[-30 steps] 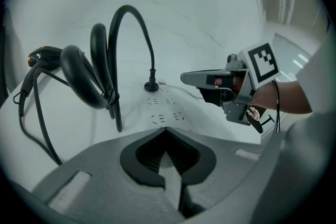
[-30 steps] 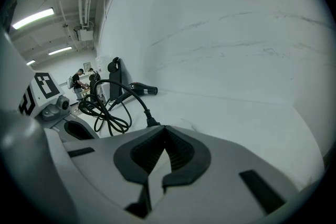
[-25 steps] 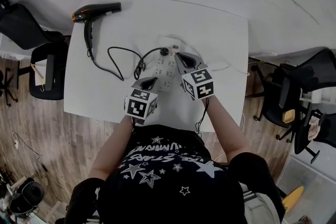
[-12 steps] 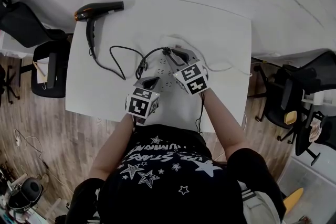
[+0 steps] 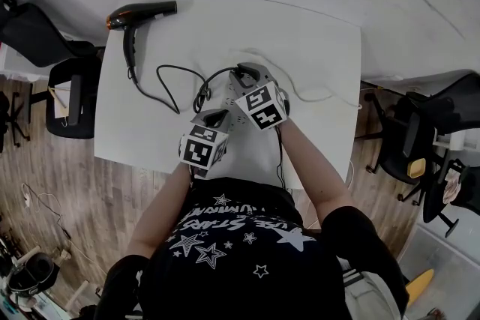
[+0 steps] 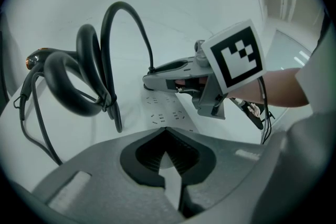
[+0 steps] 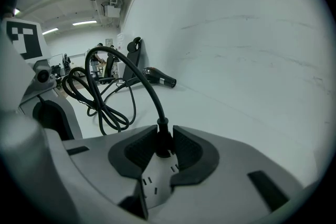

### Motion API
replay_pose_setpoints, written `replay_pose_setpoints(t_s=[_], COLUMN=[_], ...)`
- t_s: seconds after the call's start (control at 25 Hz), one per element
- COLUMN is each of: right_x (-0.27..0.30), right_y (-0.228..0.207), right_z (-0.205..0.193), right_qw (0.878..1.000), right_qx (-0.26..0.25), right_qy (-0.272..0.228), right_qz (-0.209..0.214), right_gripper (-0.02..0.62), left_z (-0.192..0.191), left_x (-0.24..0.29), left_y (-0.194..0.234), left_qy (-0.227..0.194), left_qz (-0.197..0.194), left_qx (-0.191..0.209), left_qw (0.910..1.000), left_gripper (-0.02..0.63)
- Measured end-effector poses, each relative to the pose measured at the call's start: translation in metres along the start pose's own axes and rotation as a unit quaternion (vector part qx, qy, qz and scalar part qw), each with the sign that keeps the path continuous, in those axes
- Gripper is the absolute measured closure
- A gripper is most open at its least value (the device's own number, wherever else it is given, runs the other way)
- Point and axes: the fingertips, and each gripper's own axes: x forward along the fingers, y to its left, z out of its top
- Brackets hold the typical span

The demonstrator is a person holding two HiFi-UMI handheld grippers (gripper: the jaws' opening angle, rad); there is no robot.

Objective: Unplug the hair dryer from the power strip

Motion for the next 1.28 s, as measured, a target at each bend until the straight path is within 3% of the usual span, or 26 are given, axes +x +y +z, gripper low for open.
replay_pose_setpoints(t_s=[0.36,0.56,0.88,1.28], right_x=[0.0020,-0.0008,-0.0033,-0.0048], right_y=[0.0008,-0.0002,0.0005,-0.0050], right_z=[-0.0004,-0.0006,0.0013,0.0007], right_qw=[1.000,0.999,0.999,0.997], right_qx=[-0.013,0.012,0.011,0.054], right_qy=[-0.008,-0.011,-0.014,-0.042], right_qz=[0.012,0.030,0.027,0.027], right_gripper=[0.508,0.511,0.512,0.512], left_z=[-0.0002,0.0001,-0.0009,-0.0005], left_x=[0.0006,0.0001,0.0014,0.0006], left_y=[0.0024,0.0015,0.0018,0.0022], left_qy=[-0.001,0.002,0.013,0.017], left_qz=[0.003,0.002,0.003,0.001], left_qx=[-0.005,-0.007,-0.004,-0.013], left_qw=[1.0000,1.0000,0.9999,0.9998], left_gripper=[0.600,0.600,0.599,0.599])
